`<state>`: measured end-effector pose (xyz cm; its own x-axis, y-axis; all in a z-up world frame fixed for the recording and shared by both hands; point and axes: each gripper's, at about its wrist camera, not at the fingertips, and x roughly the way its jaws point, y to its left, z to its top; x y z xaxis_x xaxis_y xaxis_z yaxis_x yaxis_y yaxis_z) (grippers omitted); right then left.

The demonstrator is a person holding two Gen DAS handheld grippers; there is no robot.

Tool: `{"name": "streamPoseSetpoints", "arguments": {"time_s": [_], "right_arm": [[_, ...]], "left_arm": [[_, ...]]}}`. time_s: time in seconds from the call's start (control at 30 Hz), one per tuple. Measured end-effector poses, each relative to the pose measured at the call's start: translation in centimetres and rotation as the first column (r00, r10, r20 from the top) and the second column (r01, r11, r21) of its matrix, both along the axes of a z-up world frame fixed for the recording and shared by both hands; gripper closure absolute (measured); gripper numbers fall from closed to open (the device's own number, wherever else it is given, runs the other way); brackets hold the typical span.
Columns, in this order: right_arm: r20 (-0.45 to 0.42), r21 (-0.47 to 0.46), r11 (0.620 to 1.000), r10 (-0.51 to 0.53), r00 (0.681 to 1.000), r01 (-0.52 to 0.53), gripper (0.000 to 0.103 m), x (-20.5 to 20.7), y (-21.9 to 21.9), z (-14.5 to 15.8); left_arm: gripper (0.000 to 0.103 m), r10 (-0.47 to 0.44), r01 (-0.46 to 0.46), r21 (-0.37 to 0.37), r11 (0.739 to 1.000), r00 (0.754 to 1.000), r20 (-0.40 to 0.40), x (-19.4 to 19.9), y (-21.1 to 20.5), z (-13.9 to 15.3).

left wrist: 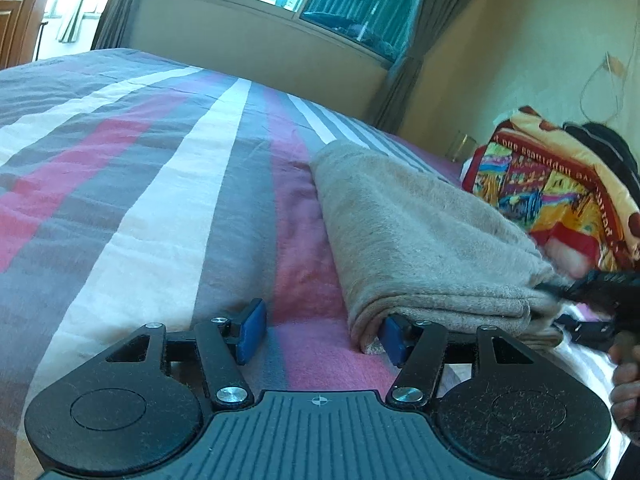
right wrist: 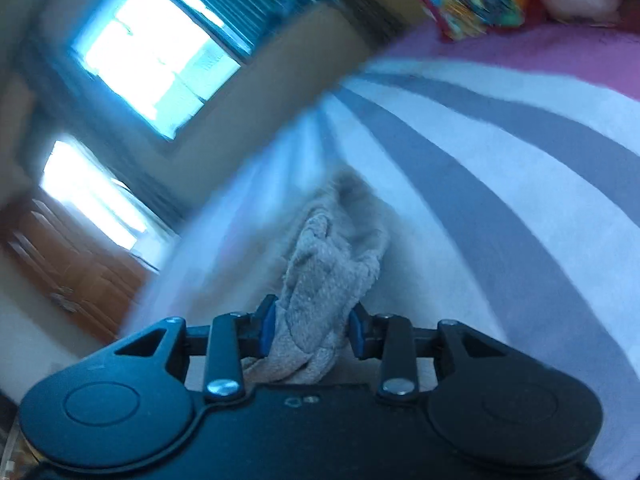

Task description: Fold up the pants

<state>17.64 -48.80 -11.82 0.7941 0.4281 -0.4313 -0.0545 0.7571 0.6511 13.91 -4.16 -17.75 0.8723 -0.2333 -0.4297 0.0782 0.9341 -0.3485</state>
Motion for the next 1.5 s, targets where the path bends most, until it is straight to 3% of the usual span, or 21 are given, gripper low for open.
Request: {"name": "streamPoseSetpoints", "arguments": {"time_s": [0.03,0.1,0.27,0.4,0.47,0.5,0.6,0.67,0.73,0.77,0.9,0.97,1.03,1.1,1.13,1.2,1.27,1.33,1.4,1.47,1.5], "right_arm": [[-0.055,0.027,1.0,-0.012,0.998,0.013,0.07,0.5,-0.5,-1.3],[-0.052,0.065,0.998,-0.009,0.999,0.013,0.07,0.5,-1.1,-2.2],[-0.051,0.0,1.0,0.021,0.998,-0.021,0.055,-0.1,-1.4,-0.7],[0.122,-0.19,0.982,0.011,0.992,0.012,0.051,-3.0,-2.5,3.0],[0.153,-0.273,0.962,0.021,0.988,0.022,0.033,-2.7,-2.0,4.3],[0.161,-0.311,0.95,0.028,0.987,0.024,0.019,-2.0,-1.2,4.7],[0.168,-0.37,0.929,0.092,0.981,-0.024,0.025,-0.2,1.2,4.8],[0.085,-0.432,0.9,0.104,0.991,-0.057,0.026,1.3,2.6,3.4],[-0.051,-0.469,0.873,0.123,0.991,-0.133,0.023,2.9,3.2,1.2],[-0.074,-0.443,0.883,0.135,0.988,-0.154,0.023,3.3,2.9,0.6],[0.031,-0.424,0.899,0.135,0.99,-0.11,0.024,3.4,2.1,3.1],[0.062,-0.416,0.904,0.133,0.989,-0.096,0.024,4.8,2.3,4.2],[0.011,-0.435,0.893,0.131,0.991,-0.113,0.021,7.3,2.8,3.7],[-0.098,-0.469,0.864,0.158,0.983,-0.185,0.015,8.9,2.9,1.5],[-0.111,-0.445,0.873,0.167,0.98,-0.199,0.015,9.2,2.6,1.2],[-0.084,-0.441,0.874,0.19,0.978,-0.207,0.016,9.2,2.0,2.3],[-0.009,-0.45,0.877,0.181,0.983,-0.166,0.023,9.4,1.7,4.0],[0.015,-0.431,0.888,0.184,0.983,-0.16,0.022,10.7,1.7,4.9],[-0.038,-0.46,0.866,0.204,0.978,-0.198,0.02,12.5,2.5,4.2],[-0.117,-0.505,0.83,0.207,0.971,-0.238,0.017,13.7,3.3,2.0],[-0.137,-0.465,0.85,0.208,0.969,-0.248,0.017,14.2,2.9,1.4]], "left_arm": [[0.041,-0.001,0.001,0.009,1.0,1.0,-0.003,0.0,-0.1,0.0],[0.041,-0.002,0.002,0.026,1.0,1.0,-0.012,0.0,-0.2,0.2],[0.041,-0.025,0.025,0.059,0.998,1.0,-0.011,-2.4,0.6,1.2],[0.041,0.048,-0.048,0.014,0.999,0.998,0.033,-2.8,2.2,3.0],[0.041,0.034,-0.034,-0.013,0.999,0.998,0.059,-0.8,1.6,4.2],[0.041,0.015,-0.014,-0.025,1.0,0.998,0.065,0.4,1.1,4.6],[0.041,-0.074,0.073,-0.01,0.997,0.997,-0.008,4.3,-1.3,4.5],[0.037,-0.103,0.108,0.052,0.993,0.99,-0.093,6.1,-2.4,2.7],[0.036,-0.115,0.114,-0.014,0.993,0.988,-0.108,6.7,-1.3,2.9],[0.036,-0.113,0.112,-0.016,0.994,0.989,-0.098,6.9,-0.9,3.5],[0.036,-0.11,0.112,0.027,0.993,0.992,-0.054,9.6,0.0,5.6],[0.036,-0.117,0.121,0.036,0.992,0.988,-0.102,12.3,-0.2,5.2],[0.032,-0.15,0.161,0.05,0.986,0.973,-0.174,14.4,-0.7,3.8],[0.031,-0.153,0.165,0.053,0.985,0.973,-0.174,14.9,-0.8,4.3],[0.031,-0.148,0.157,0.048,0.986,0.978,-0.149,14.9,-0.6,5.0],[0.031,-0.152,0.155,0.043,0.987,0.985,-0.083,15.7,-0.5,6.6],[0.031,-0.142,0.146,0.045,0.988,0.987,-0.075,17.8,-0.4,7.3],[0.031,-0.121,0.128,0.058,0.99,0.987,-0.109,20.0,-0.6,7.1],[0.031,-0.116,0.139,0.091,0.986,0.968,-0.222,22.5,-1.2,5.2],[0.031,-0.123,0.153,0.123,0.981,0.967,-0.222,22.9,-1.8,5.1],[0.031,-0.13,0.155,0.118,0.981,0.971,-0.199,22.7,-1.8,5.7]]}}
